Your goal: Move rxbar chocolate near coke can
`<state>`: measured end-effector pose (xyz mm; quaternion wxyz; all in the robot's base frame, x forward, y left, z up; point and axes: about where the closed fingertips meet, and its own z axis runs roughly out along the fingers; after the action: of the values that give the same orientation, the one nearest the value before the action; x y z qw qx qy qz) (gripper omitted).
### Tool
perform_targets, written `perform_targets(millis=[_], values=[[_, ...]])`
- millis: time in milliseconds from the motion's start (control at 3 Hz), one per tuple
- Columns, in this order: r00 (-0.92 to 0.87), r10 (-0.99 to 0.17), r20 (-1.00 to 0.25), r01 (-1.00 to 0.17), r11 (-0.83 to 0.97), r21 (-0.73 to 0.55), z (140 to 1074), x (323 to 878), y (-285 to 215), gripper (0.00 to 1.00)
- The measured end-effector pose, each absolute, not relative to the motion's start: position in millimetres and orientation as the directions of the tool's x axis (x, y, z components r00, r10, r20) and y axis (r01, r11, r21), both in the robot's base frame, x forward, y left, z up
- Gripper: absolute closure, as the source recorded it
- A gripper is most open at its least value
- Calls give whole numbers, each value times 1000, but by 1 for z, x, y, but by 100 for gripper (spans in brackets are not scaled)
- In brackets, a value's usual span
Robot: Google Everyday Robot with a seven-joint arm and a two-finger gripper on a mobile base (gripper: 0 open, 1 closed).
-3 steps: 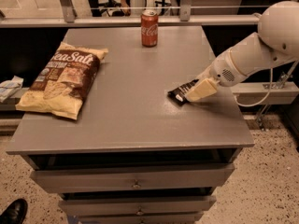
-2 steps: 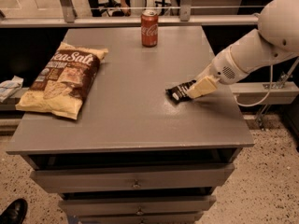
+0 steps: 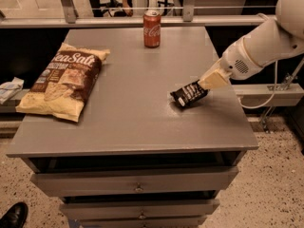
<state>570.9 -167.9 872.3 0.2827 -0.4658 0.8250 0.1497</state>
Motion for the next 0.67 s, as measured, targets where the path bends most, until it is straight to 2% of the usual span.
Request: perform_targets(millis=[667], values=[[-389, -670, -633, -842, 536, -50, 895, 566, -172, 100]])
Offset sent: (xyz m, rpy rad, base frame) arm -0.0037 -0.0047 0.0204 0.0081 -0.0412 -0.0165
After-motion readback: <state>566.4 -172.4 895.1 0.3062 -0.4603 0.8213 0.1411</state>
